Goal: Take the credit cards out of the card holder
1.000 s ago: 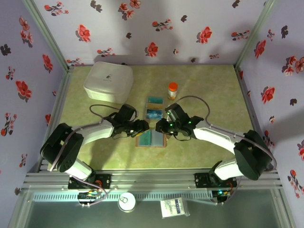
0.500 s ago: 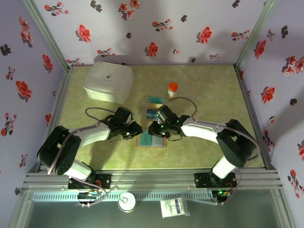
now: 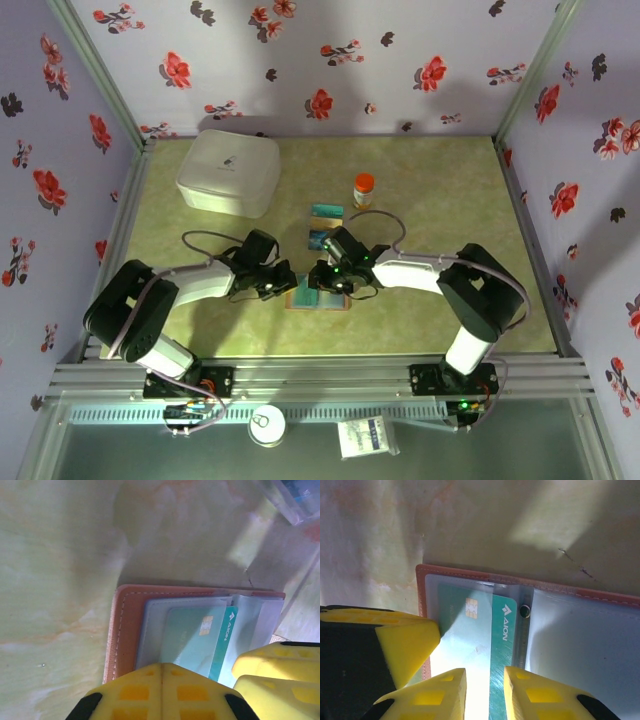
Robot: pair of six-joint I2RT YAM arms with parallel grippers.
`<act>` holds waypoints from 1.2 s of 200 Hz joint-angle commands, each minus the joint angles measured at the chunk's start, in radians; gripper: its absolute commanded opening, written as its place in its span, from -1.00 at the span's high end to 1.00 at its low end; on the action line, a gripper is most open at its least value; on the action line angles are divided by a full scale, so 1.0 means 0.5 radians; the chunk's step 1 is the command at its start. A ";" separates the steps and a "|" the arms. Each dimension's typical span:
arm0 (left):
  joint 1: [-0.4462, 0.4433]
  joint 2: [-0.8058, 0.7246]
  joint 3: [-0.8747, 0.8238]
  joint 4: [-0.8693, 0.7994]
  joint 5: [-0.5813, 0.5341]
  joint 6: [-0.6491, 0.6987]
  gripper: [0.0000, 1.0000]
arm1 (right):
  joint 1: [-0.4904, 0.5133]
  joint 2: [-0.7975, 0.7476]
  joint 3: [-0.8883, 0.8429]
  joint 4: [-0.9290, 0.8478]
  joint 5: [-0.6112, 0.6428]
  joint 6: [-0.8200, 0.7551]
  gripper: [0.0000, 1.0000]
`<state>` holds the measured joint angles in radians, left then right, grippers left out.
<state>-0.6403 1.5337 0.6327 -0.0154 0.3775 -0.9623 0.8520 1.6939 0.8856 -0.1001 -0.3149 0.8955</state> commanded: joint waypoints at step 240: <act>0.013 -0.070 0.039 -0.193 -0.059 0.082 0.82 | 0.032 0.042 0.186 -0.321 0.114 -0.116 0.52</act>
<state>-0.6403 1.5269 0.6388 -0.0486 0.3729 -0.9497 0.8589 1.7451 0.9554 -0.2203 -0.2916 0.8589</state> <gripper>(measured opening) 0.088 0.240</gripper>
